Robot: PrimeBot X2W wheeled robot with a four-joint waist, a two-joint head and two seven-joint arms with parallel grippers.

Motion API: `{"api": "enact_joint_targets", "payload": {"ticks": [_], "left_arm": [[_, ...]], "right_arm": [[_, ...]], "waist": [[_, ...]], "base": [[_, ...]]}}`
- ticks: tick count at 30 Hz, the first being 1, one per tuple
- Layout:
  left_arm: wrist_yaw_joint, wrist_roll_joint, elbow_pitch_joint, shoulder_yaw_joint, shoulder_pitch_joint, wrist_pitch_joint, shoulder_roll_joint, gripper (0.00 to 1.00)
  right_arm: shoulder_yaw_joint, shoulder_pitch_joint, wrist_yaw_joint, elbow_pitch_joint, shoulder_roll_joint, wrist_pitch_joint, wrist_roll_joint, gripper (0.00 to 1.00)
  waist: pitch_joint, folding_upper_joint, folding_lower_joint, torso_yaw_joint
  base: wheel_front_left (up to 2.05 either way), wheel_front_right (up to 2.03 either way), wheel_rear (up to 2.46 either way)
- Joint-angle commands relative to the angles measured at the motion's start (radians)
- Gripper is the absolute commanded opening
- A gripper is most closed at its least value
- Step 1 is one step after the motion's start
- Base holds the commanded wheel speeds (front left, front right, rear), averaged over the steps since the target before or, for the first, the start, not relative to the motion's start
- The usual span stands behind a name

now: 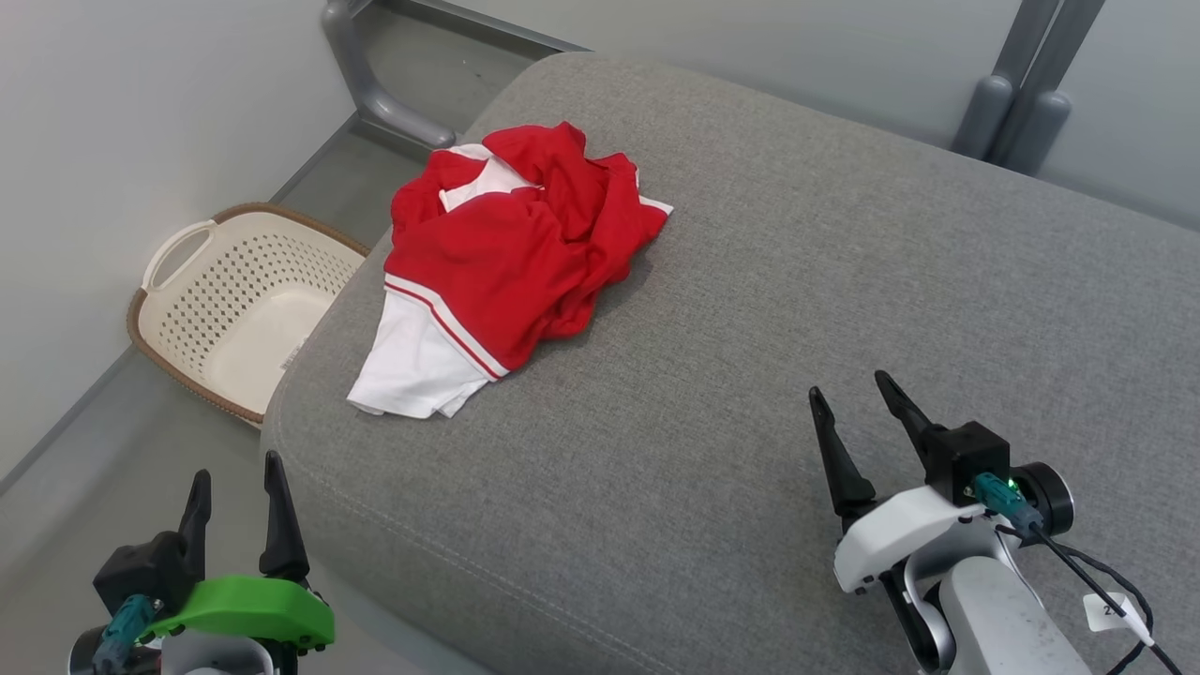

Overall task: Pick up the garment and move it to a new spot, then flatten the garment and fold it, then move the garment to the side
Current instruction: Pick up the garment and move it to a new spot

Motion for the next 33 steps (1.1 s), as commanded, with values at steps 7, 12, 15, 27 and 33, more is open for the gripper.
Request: {"api": "enact_joint_targets", "payload": {"ticks": [7, 12, 15, 27, 33], "left_arm": [[0.000, -0.015, 0.019, -0.027, -0.029, -0.001, 0.003, 1.00], [-0.004, -0.024, 0.037, -0.039, -0.068, -0.001, 0.003, 1.00], [-0.005, -0.028, 0.038, -0.040, -0.092, -0.001, 0.003, 1.00], [-0.020, -0.061, 0.050, -0.017, -0.219, -0.001, 0.003, 1.00], [-0.042, -0.072, 0.116, 0.013, -0.312, -0.001, 0.004, 1.00]], "right_arm": [[-0.032, 0.013, 0.000, -0.016, -0.004, -0.003, -0.013, 1.00], [-0.048, 0.017, 0.000, -0.039, -0.004, -0.003, -0.021, 1.00], [-0.042, 0.002, 0.000, -0.050, -0.007, -0.003, -0.028, 1.00], [0.001, -0.067, 0.000, -0.082, -0.049, -0.003, -0.039, 1.00], [0.024, -0.095, 0.000, -0.102, -0.061, -0.003, -0.035, 1.00]], "waist": [[0.013, 0.0000, 0.0000, -0.003], [0.040, 0.0000, 0.0000, -0.017], [0.066, 0.0000, 0.0000, -0.043], [0.192, 0.0000, 0.0000, -0.157], [0.239, 0.0000, 0.0000, -0.213]], "base": [[0.00, 0.00, 0.00], [0.00, 0.00, 0.00], [0.00, 0.00, 0.00], [0.00, 0.00, 0.00], [0.00, 0.00, 0.00]]}}
